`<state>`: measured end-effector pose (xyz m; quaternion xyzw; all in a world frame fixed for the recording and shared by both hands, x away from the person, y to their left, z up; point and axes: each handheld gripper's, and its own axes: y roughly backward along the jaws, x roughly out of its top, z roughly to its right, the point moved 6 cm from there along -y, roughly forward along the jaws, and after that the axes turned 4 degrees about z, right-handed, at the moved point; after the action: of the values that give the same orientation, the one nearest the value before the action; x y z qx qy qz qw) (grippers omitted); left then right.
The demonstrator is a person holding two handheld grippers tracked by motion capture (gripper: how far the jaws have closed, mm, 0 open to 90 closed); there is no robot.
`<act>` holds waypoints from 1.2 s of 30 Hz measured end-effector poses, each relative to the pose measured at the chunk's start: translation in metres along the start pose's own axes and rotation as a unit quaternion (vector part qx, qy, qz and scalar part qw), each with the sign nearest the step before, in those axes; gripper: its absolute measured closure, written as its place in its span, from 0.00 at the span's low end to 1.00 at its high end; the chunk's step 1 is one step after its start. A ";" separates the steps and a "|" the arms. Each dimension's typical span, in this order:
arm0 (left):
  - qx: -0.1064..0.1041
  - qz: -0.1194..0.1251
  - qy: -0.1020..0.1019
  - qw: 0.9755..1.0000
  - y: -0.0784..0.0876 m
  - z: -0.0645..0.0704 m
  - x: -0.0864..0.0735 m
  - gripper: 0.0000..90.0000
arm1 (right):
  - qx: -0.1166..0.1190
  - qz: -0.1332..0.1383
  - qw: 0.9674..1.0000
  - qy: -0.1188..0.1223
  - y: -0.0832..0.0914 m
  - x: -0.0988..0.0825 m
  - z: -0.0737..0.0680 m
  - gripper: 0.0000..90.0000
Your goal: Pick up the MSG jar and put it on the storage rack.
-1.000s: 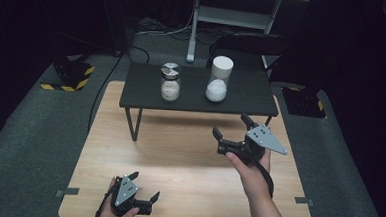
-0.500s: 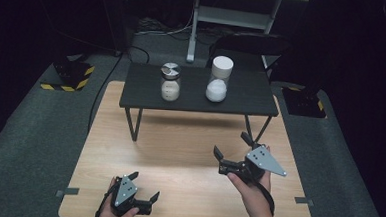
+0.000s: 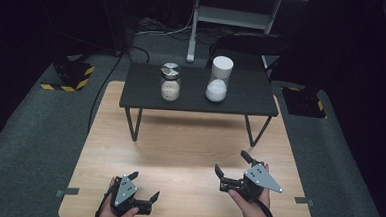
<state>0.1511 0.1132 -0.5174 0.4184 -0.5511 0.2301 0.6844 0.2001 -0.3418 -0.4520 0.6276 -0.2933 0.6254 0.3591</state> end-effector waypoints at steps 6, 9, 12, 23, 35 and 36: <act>0.000 0.000 0.000 1.000 0.000 0.000 0.000 0.00 | -0.002 -0.016 1.000 -0.005 0.004 -0.015 0.000 0.00; 0.000 0.000 0.001 1.000 0.000 0.000 0.000 0.00 | -0.004 -0.025 1.000 -0.006 0.006 -0.021 0.000 0.00; 0.000 0.000 0.000 1.000 0.000 0.000 0.000 0.00 | -0.006 -0.034 0.999 -0.006 0.009 -0.027 0.000 0.00; 0.001 0.000 0.001 1.000 0.000 0.000 0.000 0.00 | -0.012 -0.081 0.997 -0.005 0.016 -0.050 0.002 0.00; 0.003 -0.004 -0.001 1.000 -0.001 0.001 0.001 0.00 | -0.024 -0.104 0.994 0.010 0.022 -0.061 0.003 0.00; 0.003 -0.006 -0.003 1.000 -0.001 0.001 0.001 0.00 | -0.024 -0.102 0.994 0.010 0.023 -0.061 0.003 0.00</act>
<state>0.1520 0.1113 -0.5164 0.4242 -0.5498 0.2261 0.6831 0.1802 -0.3626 -0.5110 0.6395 -0.2392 0.5846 0.4384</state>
